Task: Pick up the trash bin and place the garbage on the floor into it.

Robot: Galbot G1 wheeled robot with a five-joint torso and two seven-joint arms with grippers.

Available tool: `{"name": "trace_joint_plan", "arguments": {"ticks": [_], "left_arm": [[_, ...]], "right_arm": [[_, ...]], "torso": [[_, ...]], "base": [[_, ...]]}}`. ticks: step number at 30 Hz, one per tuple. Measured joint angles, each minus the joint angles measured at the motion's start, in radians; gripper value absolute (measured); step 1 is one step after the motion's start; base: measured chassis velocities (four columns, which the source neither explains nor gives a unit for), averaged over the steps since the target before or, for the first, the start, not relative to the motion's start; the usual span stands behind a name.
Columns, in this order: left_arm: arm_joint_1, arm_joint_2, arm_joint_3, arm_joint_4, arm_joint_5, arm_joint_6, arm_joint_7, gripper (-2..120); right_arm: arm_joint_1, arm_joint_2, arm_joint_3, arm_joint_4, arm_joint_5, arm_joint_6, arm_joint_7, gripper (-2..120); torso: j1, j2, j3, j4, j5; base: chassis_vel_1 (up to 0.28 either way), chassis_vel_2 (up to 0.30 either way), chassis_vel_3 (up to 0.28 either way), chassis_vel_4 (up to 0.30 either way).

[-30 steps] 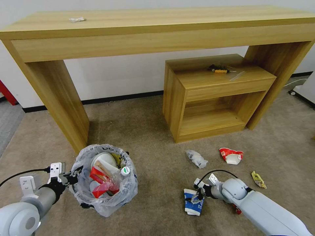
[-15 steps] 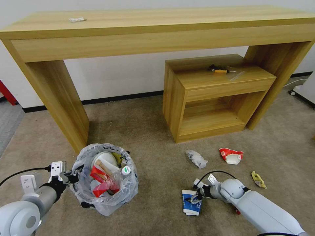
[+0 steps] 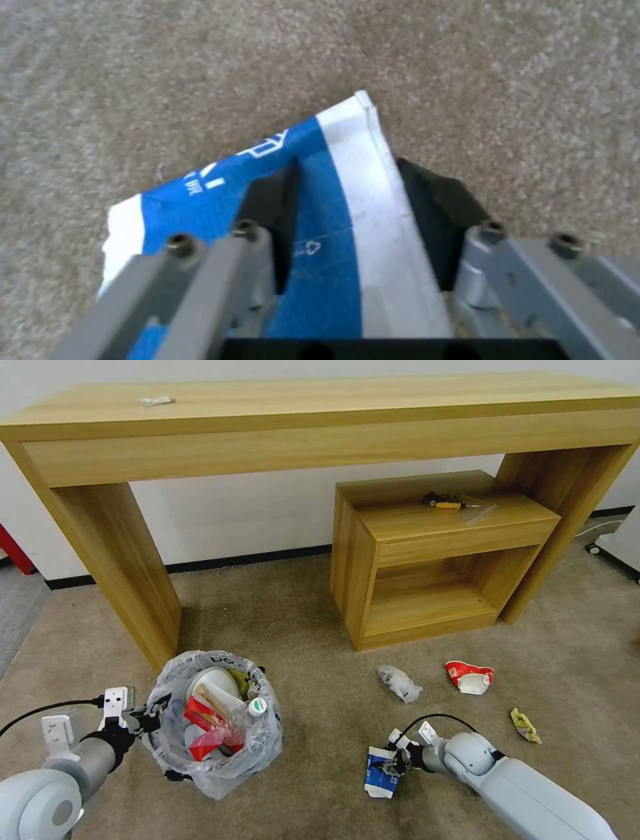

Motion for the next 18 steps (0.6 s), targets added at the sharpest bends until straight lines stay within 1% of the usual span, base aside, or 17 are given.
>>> {"name": "trace_joint_plan", "arguments": {"ticks": [1, 3, 4, 5, 6, 8, 9, 11, 18], "left_arm": [[0.000, 0.000, 0.001, -0.001, 0.000, 0.000, 0.000, 0], [0.000, 0.000, 0.001, -0.002, 0.000, 0.000, 0.000, 0], [0.000, 0.002, 0.001, -0.004, 0.000, 0.000, 0.000, 0], [-0.001, 0.003, 0.001, -0.004, 0.000, 0.000, 0.000, 0], [-0.001, 0.003, 0.001, -0.004, 0.000, 0.000, 0.000, 0], [-0.002, 0.005, 0.000, -0.005, 0.000, 0.000, 0.000, 0], [-0.002, 0.005, 0.000, -0.005, 0.000, 0.000, 0.000, 0], [-0.004, 0.007, 0.001, -0.006, -0.001, 0.000, 0.000, 0], [-0.007, 0.009, 0.003, -0.006, -0.001, 0.000, 0.000, 0]], "right_arm": [[-0.004, 0.000, 0.002, 0.001, 0.001, 0.000, 0.012, 30], [-0.007, 0.000, 0.003, 0.003, 0.003, 0.000, 0.022, 28], [-0.010, 0.000, 0.005, 0.012, 0.011, -0.004, 0.044, 20], [-0.011, 0.000, 0.006, 0.014, 0.016, -0.006, 0.049, 17], [-0.011, 0.000, 0.006, 0.014, 0.016, -0.006, 0.049, 17], [-0.015, 0.003, 0.010, 0.019, 0.031, -0.009, 0.078, 5], [-0.015, 0.003, 0.010, 0.019, 0.031, -0.009, 0.078, 5], [-0.019, 0.004, 0.013, 0.025, 0.040, -0.009, 0.091, 0], [-0.032, 0.002, 0.028, 0.053, 0.082, -0.001, 0.127, 0]], "torso": [[0.000, 0.000, 0.000, 0.0000, 0.0001], [0.000, 0.000, 0.000, 0.0000, 0.0000], [0.000, 0.000, 0.000, 0.0000, 0.0001], [0.000, 0.000, 0.000, 0.0000, 0.0000], [0.000, 0.000, 0.000, 0.0000, 0.0000], [0.000, 0.000, 0.000, 0.0000, 0.0000], [0.000, 0.000, 0.000, 0.0000, 0.0000], [0.000, 0.000, 0.000, 0.0000, 0.0000], [0.000, 0.000, 0.000, 0.0000, 0.0000]], "base": [[0.000, 0.000, 0.000, 0.000], [0.000, 0.000, 0.000, 0.000], [0.000, 0.000, 0.000, 0.000], [0.000, 0.000, 0.000, 0.000], [0.000, 0.000, 0.000, 0.000], [0.000, 0.000, 0.000, 0.000], [0.000, 0.000, 0.000, 0.000], [0.000, 0.000, 0.000, 0.000], [0.000, 0.000, 0.000, 0.000]]}}
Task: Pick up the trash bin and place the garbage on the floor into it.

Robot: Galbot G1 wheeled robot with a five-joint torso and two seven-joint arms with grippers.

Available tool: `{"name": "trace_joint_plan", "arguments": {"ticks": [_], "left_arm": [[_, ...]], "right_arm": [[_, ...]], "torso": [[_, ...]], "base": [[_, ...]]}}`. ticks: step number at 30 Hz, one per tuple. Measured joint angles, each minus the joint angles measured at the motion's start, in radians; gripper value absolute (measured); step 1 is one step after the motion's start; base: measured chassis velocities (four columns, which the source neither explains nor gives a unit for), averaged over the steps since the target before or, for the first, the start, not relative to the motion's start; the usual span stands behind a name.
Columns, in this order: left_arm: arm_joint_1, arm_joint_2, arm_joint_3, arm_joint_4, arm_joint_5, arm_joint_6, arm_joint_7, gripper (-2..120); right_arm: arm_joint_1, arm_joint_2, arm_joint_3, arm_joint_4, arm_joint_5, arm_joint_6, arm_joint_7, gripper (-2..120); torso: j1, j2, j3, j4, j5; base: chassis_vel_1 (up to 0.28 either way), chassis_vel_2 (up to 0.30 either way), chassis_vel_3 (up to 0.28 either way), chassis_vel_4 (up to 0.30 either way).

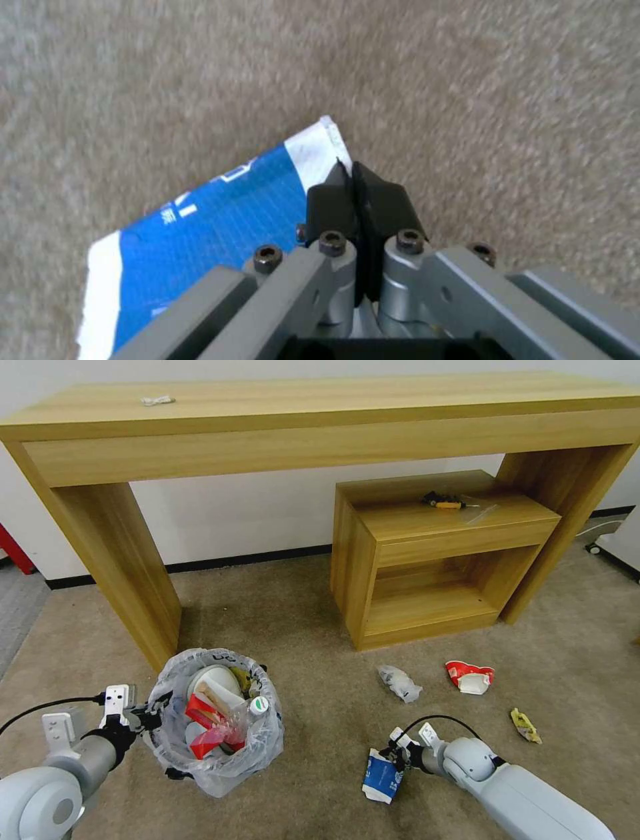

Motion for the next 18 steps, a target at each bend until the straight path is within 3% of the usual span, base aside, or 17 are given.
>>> {"name": "trace_joint_plan", "arguments": {"ticks": [8, 18], "left_arm": [[-0.001, 0.005, 0.000, 0.000, -0.003, 0.000, -0.002, 0], [0.004, 0.006, 0.001, 0.005, -0.004, 0.000, -0.012, 0]], "right_arm": [[-0.015, -0.012, 0.060, 0.091, 0.057, 0.006, 0.041, 0], [-0.016, -0.044, 0.274, 0.363, 0.111, 0.026, 0.044, 0]], "torso": [[0.000, 0.000, 0.000, 0.0000, 0.0000], [0.000, 0.000, 0.000, 0.0000, -0.0001]], "base": [[0.000, 0.000, 0.000, 0.000], [0.000, 0.000, 0.000, 0.000]]}}
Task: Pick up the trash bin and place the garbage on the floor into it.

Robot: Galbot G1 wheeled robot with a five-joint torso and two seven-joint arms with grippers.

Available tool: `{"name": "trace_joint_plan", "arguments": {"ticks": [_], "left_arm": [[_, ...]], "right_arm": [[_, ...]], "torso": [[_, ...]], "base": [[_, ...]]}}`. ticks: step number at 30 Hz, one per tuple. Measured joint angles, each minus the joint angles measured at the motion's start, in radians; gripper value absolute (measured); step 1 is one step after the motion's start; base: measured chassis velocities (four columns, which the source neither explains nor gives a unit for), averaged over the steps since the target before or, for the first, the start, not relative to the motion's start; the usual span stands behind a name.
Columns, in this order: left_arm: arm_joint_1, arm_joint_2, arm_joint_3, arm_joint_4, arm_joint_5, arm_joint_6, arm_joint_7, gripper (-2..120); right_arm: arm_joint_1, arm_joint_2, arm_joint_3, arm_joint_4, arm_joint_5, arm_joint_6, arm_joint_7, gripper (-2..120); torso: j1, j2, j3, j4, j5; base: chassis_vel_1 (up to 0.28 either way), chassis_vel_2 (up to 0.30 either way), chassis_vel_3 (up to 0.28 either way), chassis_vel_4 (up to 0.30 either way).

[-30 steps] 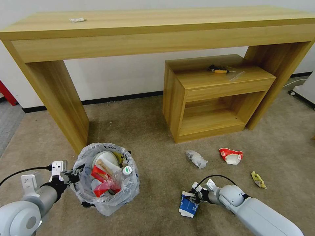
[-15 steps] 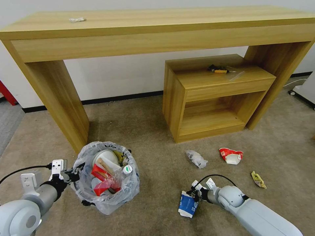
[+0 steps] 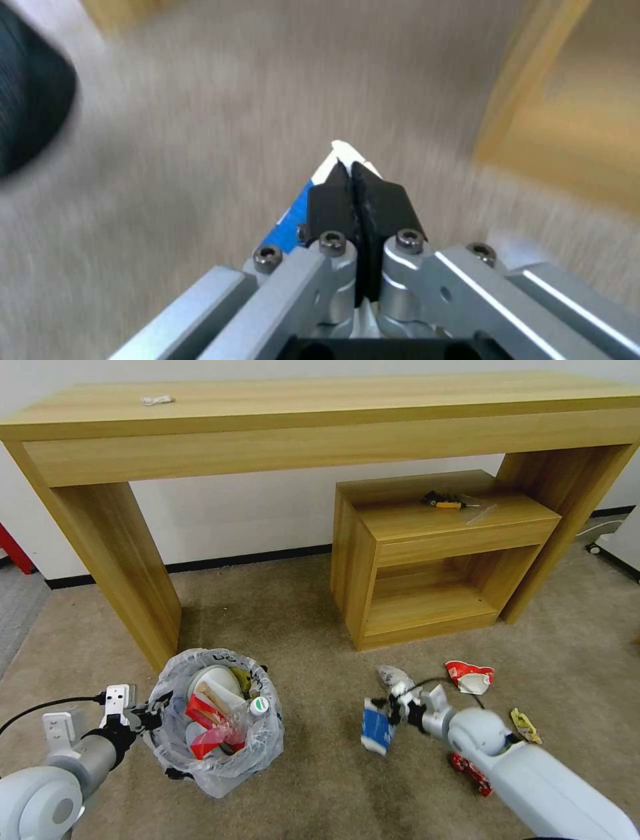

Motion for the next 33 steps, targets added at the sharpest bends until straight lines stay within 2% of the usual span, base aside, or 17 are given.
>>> {"name": "trace_joint_plan", "arguments": {"ticks": [2, 7, 10, 11, 14, 15, 16, 23, 24, 25, 28, 32, 33], "left_arm": [[-0.004, 0.004, 0.007, 0.005, -0.001, 0.000, -0.007, 0], [-0.018, 0.010, 0.026, 0.019, -0.006, 0.000, -0.020, 0], [-0.038, 0.019, 0.052, 0.040, -0.012, 0.000, -0.042, 0], [-0.038, 0.019, 0.052, 0.040, -0.012, 0.000, -0.042, 0], [-0.054, 0.029, 0.074, 0.057, -0.012, 0.000, -0.054, 0], [-0.054, 0.029, 0.074, 0.057, -0.012, 0.000, -0.054, 0], [-0.059, 0.032, 0.081, 0.062, -0.012, 0.000, -0.060, 0], [-0.076, 0.042, 0.101, 0.079, -0.014, 0.000, -0.071, 0], [-0.082, 0.043, 0.108, 0.082, -0.017, 0.000, -0.078, 0], [-0.082, 0.043, 0.108, 0.082, -0.017, 0.000, -0.078, 0], [-0.089, 0.044, 0.121, 0.083, -0.022, 0.000, -0.090, 0], [-0.090, 0.043, 0.124, 0.082, -0.022, 0.000, -0.093, 0], [-0.090, 0.043, 0.124, 0.080, -0.023, 0.000, -0.093, 0]], "right_arm": [[0.034, -0.011, 0.040, 0.087, 0.043, -0.004, -0.001, 0], [0.126, -0.012, 0.029, 0.155, 0.126, -0.023, 0.009, 0], [0.306, 0.020, -0.054, 0.195, 0.226, -0.041, 0.008, 0], [0.306, 0.020, -0.054, 0.195, 0.226, -0.041, 0.008, 0], [0.443, 0.073, -0.169, 0.210, 0.303, -0.061, 0.012, 0], [0.443, 0.073, -0.169, 0.210, 0.303, -0.061, 0.012, 0], [0.478, 0.093, -0.213, 0.212, 0.318, -0.065, 0.014, 0], [0.532, 0.158, -0.355, 0.214, 0.326, -0.070, 0.025, 0], [0.542, 0.185, -0.404, 0.205, 0.310, -0.069, 0.027, 0], [0.542, 0.185, -0.404, 0.205, 0.310, -0.069, 0.027, 0], [0.556, 0.249, -0.489, 0.182, 0.271, -0.071, 0.031, 0], [0.558, 0.264, -0.533, 0.172, 0.238, -0.072, 0.043, 0], [0.561, 0.265, -0.572, 0.168, 0.220, -0.071, 0.054, 0]], "torso": [[0.000, 0.000, 0.000, 0.0000, -0.0001], [0.000, 0.000, 0.000, -0.0002, 0.0000], [0.000, 0.000, 0.000, 0.0001, -0.0003], [0.000, 0.000, 0.000, 0.0001, -0.0003], [0.000, 0.000, 0.000, 0.0002, -0.0002], [0.000, 0.000, 0.000, 0.0002, -0.0002], [0.000, 0.000, 0.000, 0.0003, -0.0004], [0.000, 0.000, 0.000, 0.0001, -0.0002], [0.000, 0.000, 0.000, 0.0000, -0.0003], [0.000, 0.000, 0.000, 0.0000, -0.0003], [0.000, 0.000, 0.000, 0.0001, -0.0002], [0.000, 0.000, 0.000, 0.0003, -0.0002], [0.000, 0.000, 0.000, 0.0003, -0.0003]], "base": [[0.000, 0.000, 0.000, 0.000], [0.000, 0.000, 0.000, 0.000], [0.000, 0.000, 0.000, 0.000], [0.000, 0.000, 0.000, 0.000], [0.000, 0.000, 0.000, 0.000], [0.000, 0.000, 0.000, 0.000], [0.000, 0.000, 0.000, 0.000], [0.000, 0.000, 0.000, 0.000], [0.000, 0.000, 0.000, 0.000], [0.000, 0.000, 0.000, 0.000], [0.000, 0.000, 0.000, 0.000], [0.000, 0.000, 0.000, 0.000], [0.000, 0.000, 0.000, 0.000]]}}
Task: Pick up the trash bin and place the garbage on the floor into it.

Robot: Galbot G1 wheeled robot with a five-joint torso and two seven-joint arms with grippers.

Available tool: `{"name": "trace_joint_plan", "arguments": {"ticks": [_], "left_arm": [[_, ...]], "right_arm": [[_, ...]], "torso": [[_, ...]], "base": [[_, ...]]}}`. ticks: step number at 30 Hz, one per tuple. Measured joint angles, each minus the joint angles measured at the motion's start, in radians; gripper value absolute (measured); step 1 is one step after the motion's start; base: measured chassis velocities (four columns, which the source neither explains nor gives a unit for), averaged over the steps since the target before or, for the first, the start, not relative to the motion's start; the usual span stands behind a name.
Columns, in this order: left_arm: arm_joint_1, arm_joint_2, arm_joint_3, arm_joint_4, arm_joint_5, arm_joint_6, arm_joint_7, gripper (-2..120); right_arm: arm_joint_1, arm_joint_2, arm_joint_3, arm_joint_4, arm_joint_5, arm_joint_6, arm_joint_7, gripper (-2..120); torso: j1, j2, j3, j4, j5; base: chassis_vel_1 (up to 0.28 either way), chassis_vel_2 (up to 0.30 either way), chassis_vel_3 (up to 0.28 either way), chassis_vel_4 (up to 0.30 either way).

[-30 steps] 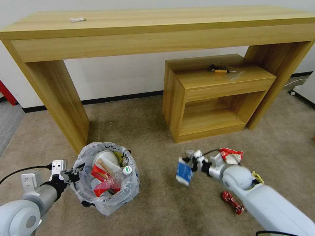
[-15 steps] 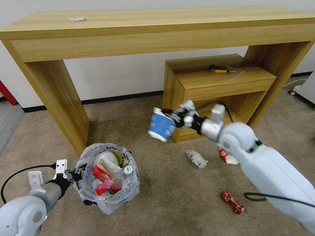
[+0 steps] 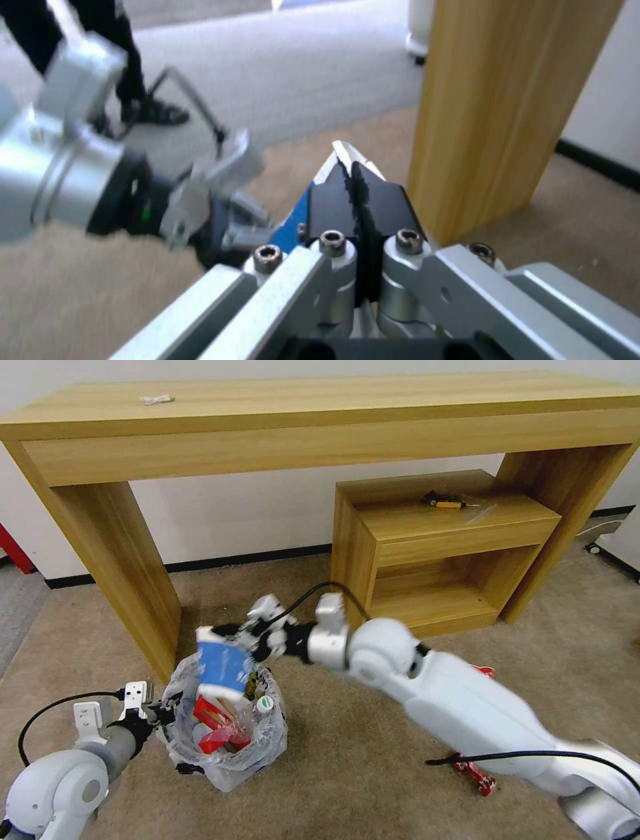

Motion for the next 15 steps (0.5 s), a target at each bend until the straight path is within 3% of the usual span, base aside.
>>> {"name": "trace_joint_plan", "arguments": {"ticks": [2, 4, 6, 9, 15], "left_arm": [[0.000, 0.000, 0.000, -0.001, -0.001, 0.000, 0.000, 0], [0.000, -0.002, 0.000, -0.002, -0.001, 0.000, 0.000, 0], [0.001, -0.003, -0.002, -0.005, -0.001, 0.000, 0.001, 0], [0.000, -0.003, -0.003, -0.006, -0.001, 0.000, 0.001, 0], [0.003, -0.004, -0.008, -0.014, -0.001, 0.000, 0.004, 0]], "right_arm": [[0.002, -0.002, -0.018, -0.002, -0.014, 0.000, 0.006, 1], [0.001, -0.004, -0.036, -0.008, -0.036, 0.004, 0.016, 7], [-0.011, -0.010, -0.051, -0.011, -0.044, 0.009, 0.040, 22], [-0.018, -0.018, -0.051, -0.012, -0.044, 0.012, 0.047, 29], [-0.059, -0.041, 0.015, -0.006, -0.042, 0.016, 0.095, 52]], "torso": [[0.000, 0.000, 0.000, -0.0001, 0.0000], [0.000, 0.000, 0.000, -0.0003, 0.0001], [0.000, 0.000, 0.000, -0.0002, 0.0001], [0.000, 0.000, 0.000, -0.0002, 0.0002], [0.000, 0.000, 0.000, -0.0001, 0.0003]], "base": [[0.000, 0.000, 0.000, 0.000], [0.000, 0.000, 0.000, 0.000], [0.000, 0.000, 0.000, 0.000], [0.000, 0.000, 0.000, 0.000], [0.000, 0.000, 0.000, 0.000]]}}
